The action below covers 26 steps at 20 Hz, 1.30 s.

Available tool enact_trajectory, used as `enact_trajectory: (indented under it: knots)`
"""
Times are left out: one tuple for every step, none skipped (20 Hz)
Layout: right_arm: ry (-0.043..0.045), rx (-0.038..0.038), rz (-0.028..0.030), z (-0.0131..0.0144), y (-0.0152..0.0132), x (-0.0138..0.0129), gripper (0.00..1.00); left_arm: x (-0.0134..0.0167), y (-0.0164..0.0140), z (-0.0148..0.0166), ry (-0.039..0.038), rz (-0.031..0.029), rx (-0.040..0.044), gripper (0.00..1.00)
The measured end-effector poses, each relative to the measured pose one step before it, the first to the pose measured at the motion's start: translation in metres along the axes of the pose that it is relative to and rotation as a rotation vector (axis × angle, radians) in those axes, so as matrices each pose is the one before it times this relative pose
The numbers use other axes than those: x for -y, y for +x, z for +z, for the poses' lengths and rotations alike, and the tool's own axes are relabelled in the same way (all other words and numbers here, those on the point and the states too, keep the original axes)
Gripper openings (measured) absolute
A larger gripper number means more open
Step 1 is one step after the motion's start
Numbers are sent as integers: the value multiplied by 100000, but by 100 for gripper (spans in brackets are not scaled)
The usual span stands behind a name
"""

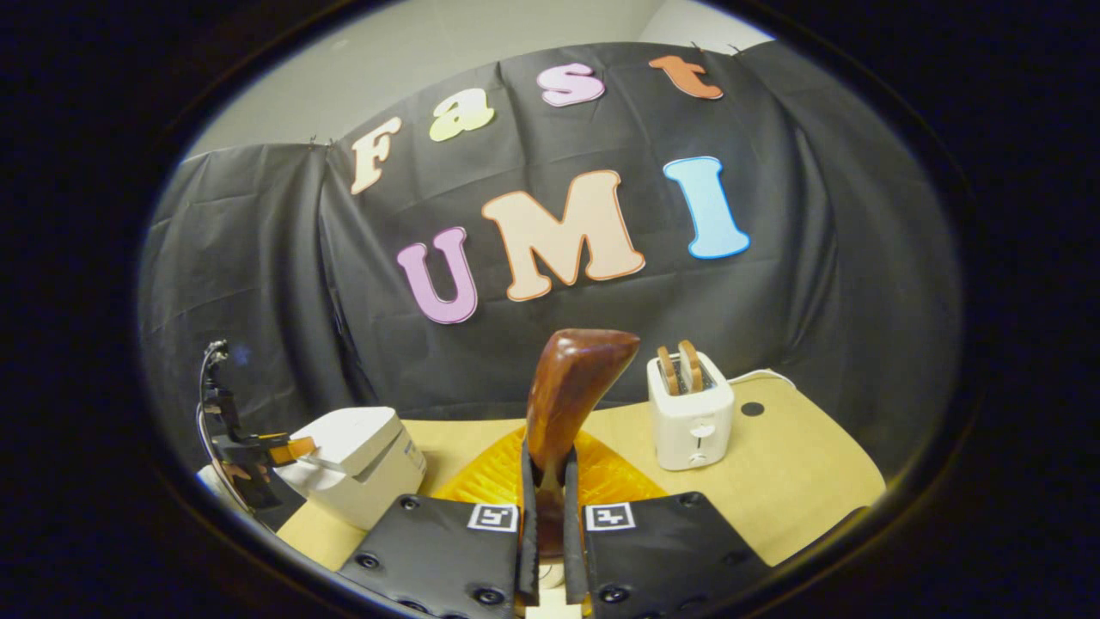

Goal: Close the left gripper, press the button to open the rice cooker; take a wooden spoon from the chopstick holder with the right hand, scoop a spoonful of rice and pour it into the rice cooker, then put the wooden spoon back into the chopstick holder.

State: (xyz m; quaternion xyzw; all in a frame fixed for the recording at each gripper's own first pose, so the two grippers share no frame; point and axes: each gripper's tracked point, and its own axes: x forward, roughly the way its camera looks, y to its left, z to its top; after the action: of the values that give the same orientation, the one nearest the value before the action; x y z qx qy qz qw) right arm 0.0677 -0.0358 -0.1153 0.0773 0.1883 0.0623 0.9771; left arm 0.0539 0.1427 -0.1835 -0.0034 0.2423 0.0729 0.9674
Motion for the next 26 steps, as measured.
enact_trajectory:
  knots:
    - [-781,58,-1492,-372,-50,994,13,73,42,710,1016,-23,1594,95]
    - [-1666,79,-2416,-482,-21,1328,13,-88,66,458,158,-12,983,95]
    - [-2006,-916,-3563,-1152,-24,1565,14,14,141,519,-238,-72,473,95]
    - [-1510,-1727,-3519,-1050,-1,1812,14,-66,19,337,151,-110,460,95]
    - [-381,-1283,-3005,-982,4,1678,12,7,-2,195,564,-59,250,92]
    - [879,-947,-2711,-599,68,1482,17,5,69,114,355,28,237,95]
    - [1757,-1165,-2140,-583,310,1184,13,-38,101,12,168,159,-132,95]
    - [1801,-1020,-1476,-544,201,721,13,-42,14,-114,-72,267,-320,94]
    - [1258,-701,-962,-575,225,528,13,-46,-22,-20,24,258,-416,95]
    - [246,-653,-284,-440,278,95,13,50,48,3,-35,232,-150,95]
    - [-200,-512,175,-495,275,-96,13,50,29,0,150,197,-60,95]
    - [-455,-353,759,-459,211,-331,13,-48,-15,6,172,157,80,95]
    - [-553,-495,695,-595,375,-285,13,-15,-60,94,113,122,82,95]
    - [-812,-911,376,-678,391,-250,13,-1,100,45,-110,68,-124,94]
    - [-775,-635,-26,-696,469,-87,13,15,15,55,-260,54,48,94]
    - [-610,-823,-332,-609,443,-13,13,-13,-6,-12,-22,-28,-64,95]
    - [-251,-1208,-274,-765,572,-108,13,-15,37,-22,-135,-19,-200,95]
    - [226,-1564,-45,-783,471,-18,13,33,12,-132,-225,-82,-247,95]
    - [858,-1738,41,-1559,-300,-407,13,7,-33,-63,-266,-54,-242,95]
    - [1130,-1967,-5,-662,321,11,14,-40,-50,-134,-172,-80,-298,95]
    - [829,-1041,-1168,-757,714,318,15,7,-33,52,-175,-6,-47,95]
    - [1654,-2043,-301,-545,65,200,17,-21,20,-69,10,-50,24,95]
    - [2000,-1689,-176,-599,95,190,18,-18,-26,60,66,-99,177,95]
    - [1967,-1030,358,-144,-118,62,19,47,36,113,111,-113,323,95]
    - [1507,496,-1558,133,-279,492,19,38,95,104,184,-99,282,95]
    - [1324,797,-598,383,-289,331,32,-43,-88,-23,-29,-184,107,95]
